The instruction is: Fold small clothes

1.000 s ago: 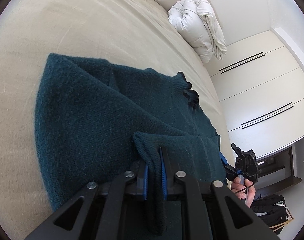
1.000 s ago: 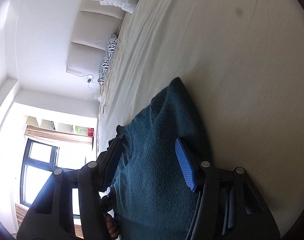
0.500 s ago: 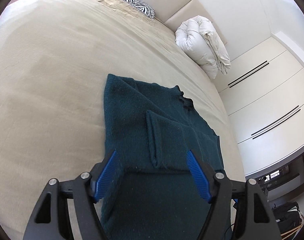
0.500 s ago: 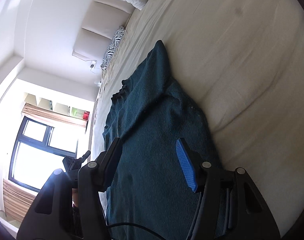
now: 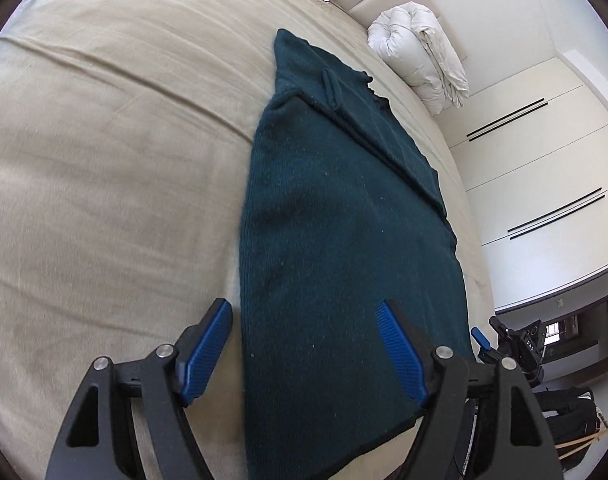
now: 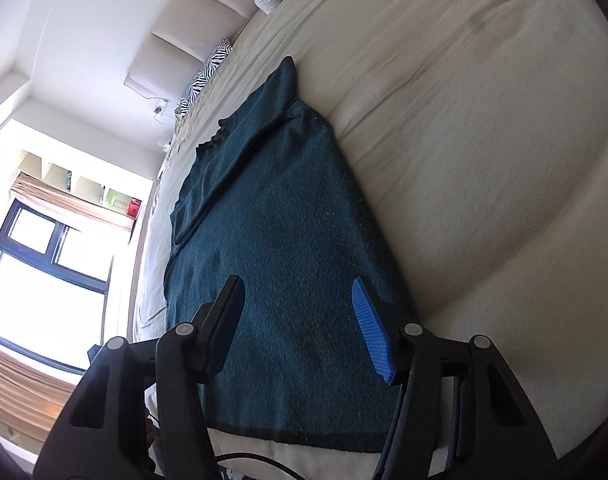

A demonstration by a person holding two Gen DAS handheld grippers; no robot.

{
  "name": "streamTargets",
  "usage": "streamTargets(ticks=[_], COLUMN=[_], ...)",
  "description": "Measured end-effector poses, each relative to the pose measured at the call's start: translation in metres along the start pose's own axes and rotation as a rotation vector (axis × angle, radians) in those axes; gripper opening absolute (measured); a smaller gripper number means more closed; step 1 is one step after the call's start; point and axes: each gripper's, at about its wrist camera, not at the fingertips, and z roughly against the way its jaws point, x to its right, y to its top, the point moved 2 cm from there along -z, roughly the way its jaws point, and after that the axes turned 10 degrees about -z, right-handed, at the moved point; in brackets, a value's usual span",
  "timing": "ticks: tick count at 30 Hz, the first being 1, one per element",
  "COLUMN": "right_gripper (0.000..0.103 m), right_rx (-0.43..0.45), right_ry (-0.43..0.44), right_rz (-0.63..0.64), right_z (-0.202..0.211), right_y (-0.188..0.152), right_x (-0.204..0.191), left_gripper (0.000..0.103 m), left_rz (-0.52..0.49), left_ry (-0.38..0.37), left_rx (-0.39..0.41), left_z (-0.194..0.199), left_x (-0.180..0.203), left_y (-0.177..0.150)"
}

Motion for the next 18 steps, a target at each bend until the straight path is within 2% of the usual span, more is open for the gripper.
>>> streamTargets(ticks=[8, 13, 18], right_gripper=[0.056, 0.054, 0.054], right_rx=[0.021, -0.034, -0.046], right_ry=[-0.074, -0.115, -0.106], right_rz=[-0.021, -0.021, -0.038], right_z=[0.032, 0.025, 0.027], right_y=[-0.011, -0.013, -0.013], right_x=[0.025, 0.034, 0.035], left_gripper=[0.076, 0.076, 0.074], left_rz=[0.007, -0.011, -0.032], left_ry=[-0.036, -0.036, -0.028], left_rx=[-0.037, -0.078, -0.110], left_z=[0.011, 0.008, 0.008], left_x=[0.005, 0.011, 0.017], left_y=[-0.025, -0.036, -0.043])
